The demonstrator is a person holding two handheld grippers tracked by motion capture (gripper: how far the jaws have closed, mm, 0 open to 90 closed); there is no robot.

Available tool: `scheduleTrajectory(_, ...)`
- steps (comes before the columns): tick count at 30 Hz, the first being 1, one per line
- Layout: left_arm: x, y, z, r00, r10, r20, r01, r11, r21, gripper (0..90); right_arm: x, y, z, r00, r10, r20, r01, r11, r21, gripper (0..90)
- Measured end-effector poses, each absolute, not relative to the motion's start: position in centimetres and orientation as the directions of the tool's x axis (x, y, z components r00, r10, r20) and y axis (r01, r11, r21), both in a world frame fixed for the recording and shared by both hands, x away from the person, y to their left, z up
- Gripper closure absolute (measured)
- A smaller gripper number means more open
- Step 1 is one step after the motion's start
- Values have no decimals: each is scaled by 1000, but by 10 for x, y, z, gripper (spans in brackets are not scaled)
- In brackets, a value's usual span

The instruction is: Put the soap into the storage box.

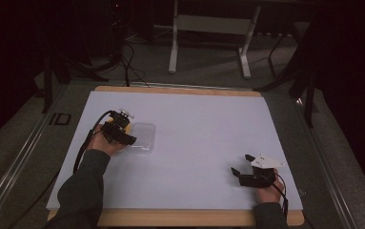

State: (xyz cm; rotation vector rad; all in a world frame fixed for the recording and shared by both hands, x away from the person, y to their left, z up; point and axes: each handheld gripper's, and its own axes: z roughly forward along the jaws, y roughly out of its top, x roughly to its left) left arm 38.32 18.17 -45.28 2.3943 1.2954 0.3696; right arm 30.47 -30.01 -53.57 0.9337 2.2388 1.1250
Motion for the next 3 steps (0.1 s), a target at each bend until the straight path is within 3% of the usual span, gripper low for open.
scheduleTrajectory(3, 377, 174, -454, 556, 829, 55, 723, -515, 460, 445, 305, -300, -536, -662, 743, -97, 365, 433, 824, 206)
